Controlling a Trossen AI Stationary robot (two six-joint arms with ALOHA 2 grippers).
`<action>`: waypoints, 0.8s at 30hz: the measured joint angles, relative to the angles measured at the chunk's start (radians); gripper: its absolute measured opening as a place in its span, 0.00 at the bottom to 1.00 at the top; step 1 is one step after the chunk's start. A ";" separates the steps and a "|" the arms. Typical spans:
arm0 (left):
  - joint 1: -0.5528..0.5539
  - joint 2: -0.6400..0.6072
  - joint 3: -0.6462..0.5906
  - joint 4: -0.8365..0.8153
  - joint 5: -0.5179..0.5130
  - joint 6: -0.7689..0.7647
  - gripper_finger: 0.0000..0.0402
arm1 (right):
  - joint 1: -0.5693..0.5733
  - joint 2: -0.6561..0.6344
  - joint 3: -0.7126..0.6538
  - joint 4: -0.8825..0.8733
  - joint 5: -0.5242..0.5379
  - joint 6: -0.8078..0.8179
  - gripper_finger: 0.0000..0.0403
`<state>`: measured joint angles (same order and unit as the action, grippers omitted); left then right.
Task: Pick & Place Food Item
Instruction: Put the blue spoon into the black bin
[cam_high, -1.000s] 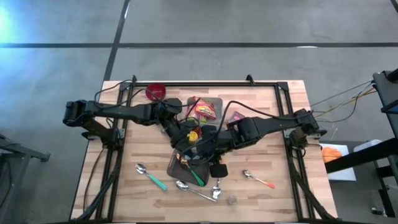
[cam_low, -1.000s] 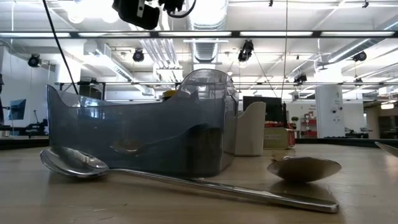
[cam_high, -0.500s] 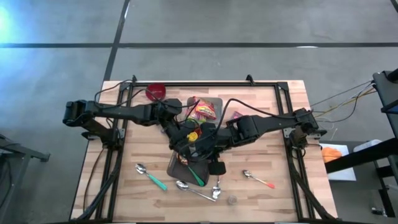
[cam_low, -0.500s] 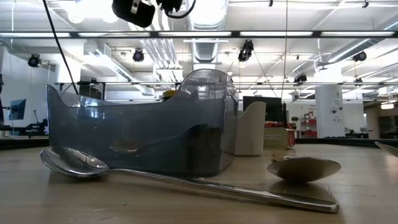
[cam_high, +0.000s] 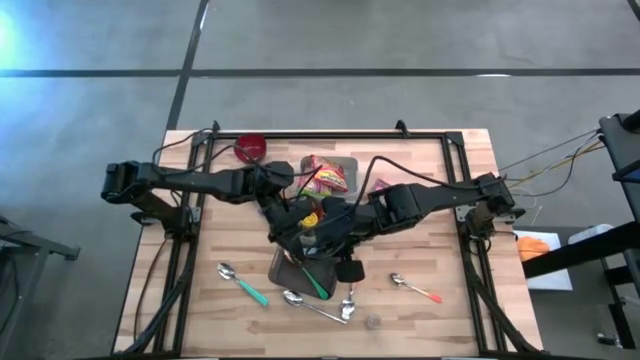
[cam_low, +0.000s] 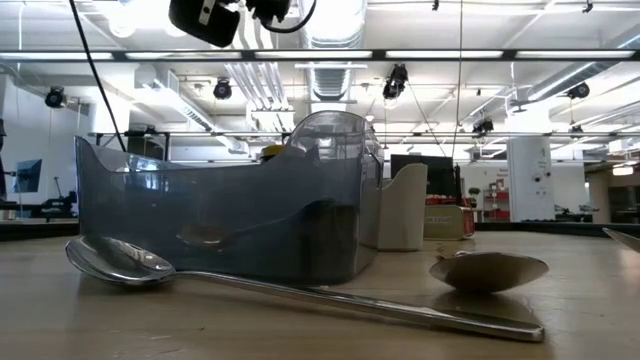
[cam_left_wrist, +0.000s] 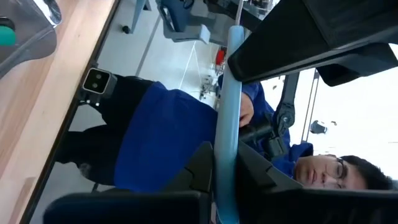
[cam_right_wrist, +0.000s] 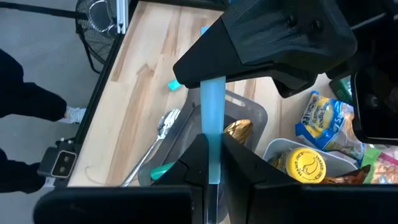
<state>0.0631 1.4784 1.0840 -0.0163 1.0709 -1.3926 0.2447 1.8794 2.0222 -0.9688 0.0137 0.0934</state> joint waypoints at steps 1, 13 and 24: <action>0.000 0.000 0.000 -0.001 -0.001 0.000 0.07 | 0.000 0.001 0.000 -0.001 0.000 0.000 0.05; 0.009 -0.002 -0.009 0.015 -0.065 0.044 0.07 | -0.008 0.005 -0.004 0.038 0.020 0.139 0.36; 0.044 -0.003 -0.010 -0.033 -0.140 0.125 0.07 | -0.012 -0.005 0.061 0.063 0.184 0.250 0.64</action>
<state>0.1069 1.4751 1.0740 -0.0497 0.9312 -1.2672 0.2326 1.8747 2.0832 -0.9058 0.1976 0.3434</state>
